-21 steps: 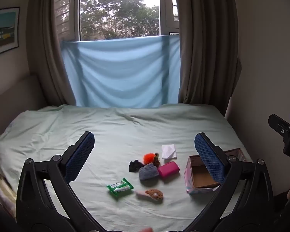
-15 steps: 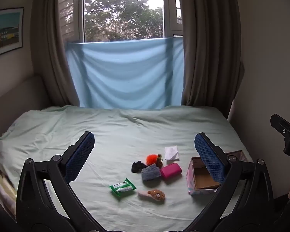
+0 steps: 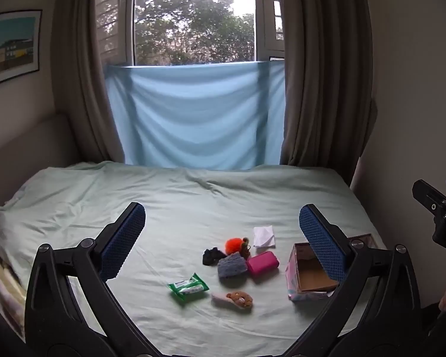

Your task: Organize soft objects

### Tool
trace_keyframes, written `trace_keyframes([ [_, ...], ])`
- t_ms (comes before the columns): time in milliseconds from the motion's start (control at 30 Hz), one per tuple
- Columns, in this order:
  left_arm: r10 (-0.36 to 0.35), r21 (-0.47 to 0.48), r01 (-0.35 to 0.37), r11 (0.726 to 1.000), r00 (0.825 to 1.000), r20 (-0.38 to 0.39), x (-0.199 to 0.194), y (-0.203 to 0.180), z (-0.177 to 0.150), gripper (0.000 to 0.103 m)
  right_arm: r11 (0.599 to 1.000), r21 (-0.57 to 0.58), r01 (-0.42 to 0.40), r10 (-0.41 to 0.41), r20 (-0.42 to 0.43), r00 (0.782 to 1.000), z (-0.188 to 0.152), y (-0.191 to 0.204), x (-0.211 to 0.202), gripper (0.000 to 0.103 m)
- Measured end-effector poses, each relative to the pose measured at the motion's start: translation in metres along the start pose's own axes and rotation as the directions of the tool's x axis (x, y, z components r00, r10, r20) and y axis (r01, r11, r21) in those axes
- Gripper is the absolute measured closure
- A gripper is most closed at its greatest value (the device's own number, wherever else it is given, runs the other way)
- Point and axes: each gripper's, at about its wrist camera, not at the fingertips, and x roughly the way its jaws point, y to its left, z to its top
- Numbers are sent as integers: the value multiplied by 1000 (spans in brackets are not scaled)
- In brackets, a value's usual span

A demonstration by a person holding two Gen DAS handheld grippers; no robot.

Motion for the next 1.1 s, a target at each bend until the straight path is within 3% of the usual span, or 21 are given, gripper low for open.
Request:
trace_keyframes([
  [1100, -5, 3, 5, 1000, 1000, -10, 5, -1, 1, 0, 1000, -10, -5, 5, -6, 1000, 2, 9, -6, 0],
])
